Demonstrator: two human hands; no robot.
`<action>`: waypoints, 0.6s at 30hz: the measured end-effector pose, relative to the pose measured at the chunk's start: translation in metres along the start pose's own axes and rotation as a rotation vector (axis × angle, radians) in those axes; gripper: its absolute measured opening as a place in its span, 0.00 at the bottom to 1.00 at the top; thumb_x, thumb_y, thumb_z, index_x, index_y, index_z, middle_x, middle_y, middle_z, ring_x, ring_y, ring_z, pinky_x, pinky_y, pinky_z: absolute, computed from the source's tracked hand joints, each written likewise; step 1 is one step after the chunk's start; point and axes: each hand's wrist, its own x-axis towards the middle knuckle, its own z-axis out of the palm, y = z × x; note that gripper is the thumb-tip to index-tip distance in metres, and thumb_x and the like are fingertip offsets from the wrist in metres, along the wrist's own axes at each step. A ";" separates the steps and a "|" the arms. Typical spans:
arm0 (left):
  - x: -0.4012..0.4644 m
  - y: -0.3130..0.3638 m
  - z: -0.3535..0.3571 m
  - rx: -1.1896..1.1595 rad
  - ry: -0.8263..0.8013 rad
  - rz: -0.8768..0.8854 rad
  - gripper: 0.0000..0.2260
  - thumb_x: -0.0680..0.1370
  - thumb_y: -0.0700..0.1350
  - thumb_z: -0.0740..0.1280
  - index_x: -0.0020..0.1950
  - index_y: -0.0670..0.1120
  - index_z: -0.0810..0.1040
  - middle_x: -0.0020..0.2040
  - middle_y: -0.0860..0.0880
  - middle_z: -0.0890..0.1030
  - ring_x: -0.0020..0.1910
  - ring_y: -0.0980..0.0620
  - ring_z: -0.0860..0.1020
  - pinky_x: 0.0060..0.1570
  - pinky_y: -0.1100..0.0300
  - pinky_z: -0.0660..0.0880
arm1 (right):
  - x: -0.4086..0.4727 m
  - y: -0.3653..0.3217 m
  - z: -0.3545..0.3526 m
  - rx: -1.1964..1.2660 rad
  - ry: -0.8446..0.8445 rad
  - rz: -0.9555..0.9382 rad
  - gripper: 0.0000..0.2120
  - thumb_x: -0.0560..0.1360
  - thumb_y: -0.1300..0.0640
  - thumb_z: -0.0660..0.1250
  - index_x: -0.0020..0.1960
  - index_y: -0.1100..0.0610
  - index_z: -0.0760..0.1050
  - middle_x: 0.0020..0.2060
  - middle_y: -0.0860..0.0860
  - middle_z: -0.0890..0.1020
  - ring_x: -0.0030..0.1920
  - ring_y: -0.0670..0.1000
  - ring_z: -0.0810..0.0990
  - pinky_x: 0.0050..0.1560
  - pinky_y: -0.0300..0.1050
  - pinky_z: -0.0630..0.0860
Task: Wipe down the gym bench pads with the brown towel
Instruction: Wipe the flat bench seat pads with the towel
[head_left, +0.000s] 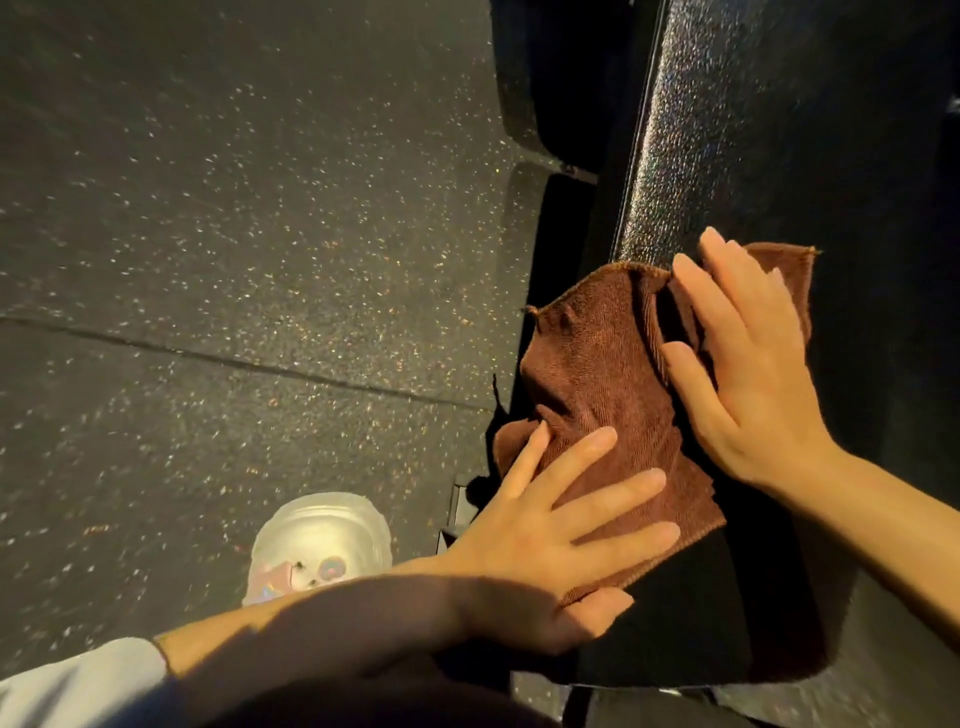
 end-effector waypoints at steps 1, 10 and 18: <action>0.002 -0.001 -0.002 -0.001 -0.001 0.013 0.24 0.77 0.55 0.61 0.73 0.54 0.68 0.78 0.50 0.62 0.80 0.43 0.50 0.74 0.32 0.43 | -0.006 0.001 -0.001 0.011 -0.006 0.007 0.26 0.82 0.52 0.56 0.78 0.53 0.57 0.78 0.55 0.57 0.79 0.56 0.55 0.76 0.67 0.50; 0.042 -0.003 -0.006 -0.124 0.125 -0.083 0.13 0.71 0.50 0.70 0.54 0.53 0.85 0.74 0.51 0.70 0.78 0.51 0.59 0.73 0.30 0.46 | -0.008 0.023 0.000 -0.058 0.007 0.002 0.24 0.83 0.49 0.53 0.77 0.54 0.59 0.78 0.58 0.55 0.78 0.59 0.54 0.72 0.69 0.57; 0.107 -0.029 -0.028 -0.019 0.133 -0.112 0.06 0.74 0.49 0.67 0.46 0.55 0.84 0.75 0.52 0.70 0.78 0.52 0.60 0.72 0.34 0.49 | 0.033 0.048 0.001 -0.095 0.067 -0.074 0.23 0.84 0.49 0.51 0.77 0.53 0.59 0.78 0.57 0.58 0.79 0.58 0.55 0.77 0.60 0.49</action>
